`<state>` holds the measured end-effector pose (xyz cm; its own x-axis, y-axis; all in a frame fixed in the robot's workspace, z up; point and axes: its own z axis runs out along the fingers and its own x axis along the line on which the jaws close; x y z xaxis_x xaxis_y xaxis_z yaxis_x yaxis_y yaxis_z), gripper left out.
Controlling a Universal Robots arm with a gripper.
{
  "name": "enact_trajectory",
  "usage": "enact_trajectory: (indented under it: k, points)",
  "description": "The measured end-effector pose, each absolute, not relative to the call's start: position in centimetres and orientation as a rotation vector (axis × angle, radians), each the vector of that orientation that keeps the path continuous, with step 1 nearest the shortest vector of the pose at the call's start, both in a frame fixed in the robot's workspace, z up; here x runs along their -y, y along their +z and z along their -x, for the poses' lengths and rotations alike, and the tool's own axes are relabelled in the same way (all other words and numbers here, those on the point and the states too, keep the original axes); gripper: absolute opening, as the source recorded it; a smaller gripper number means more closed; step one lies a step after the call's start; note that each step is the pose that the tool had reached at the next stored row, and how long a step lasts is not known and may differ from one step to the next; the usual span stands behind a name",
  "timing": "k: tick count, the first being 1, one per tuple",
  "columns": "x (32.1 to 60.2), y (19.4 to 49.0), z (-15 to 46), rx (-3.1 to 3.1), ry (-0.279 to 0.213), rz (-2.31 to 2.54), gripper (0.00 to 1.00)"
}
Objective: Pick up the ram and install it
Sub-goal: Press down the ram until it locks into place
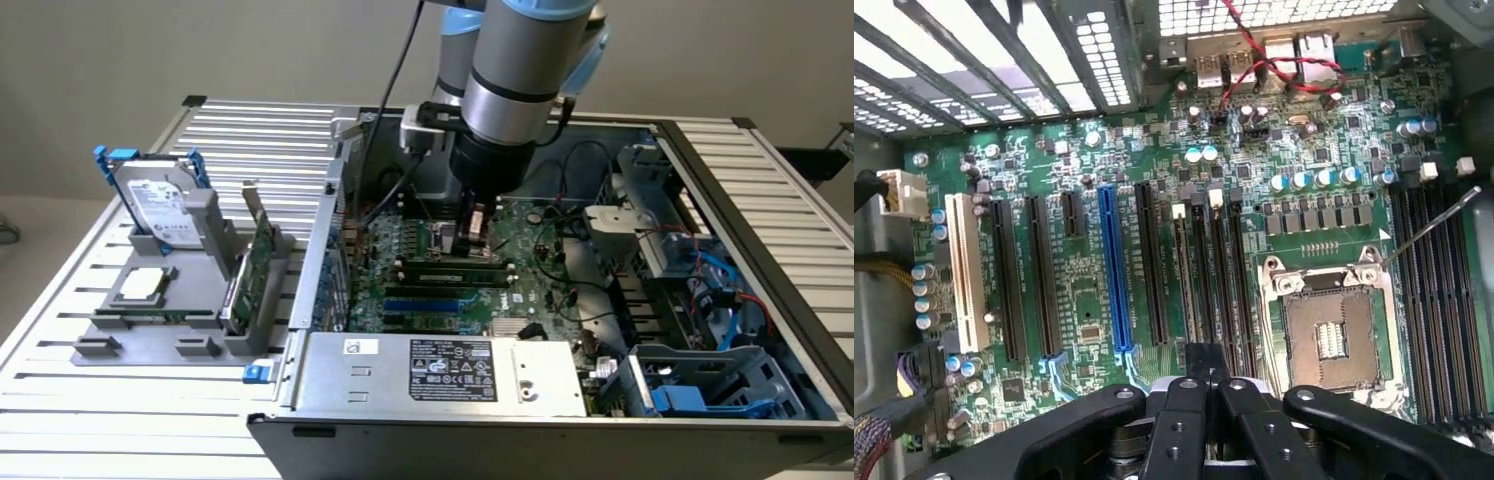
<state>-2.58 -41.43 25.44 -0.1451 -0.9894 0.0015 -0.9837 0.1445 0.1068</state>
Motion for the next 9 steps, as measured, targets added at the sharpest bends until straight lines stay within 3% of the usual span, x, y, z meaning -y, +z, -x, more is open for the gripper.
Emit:
enact_trajectory:
  k: [9]
  points:
    - [41.43,25.44,2.58,2.438,-0.123,-1.864,0.11]
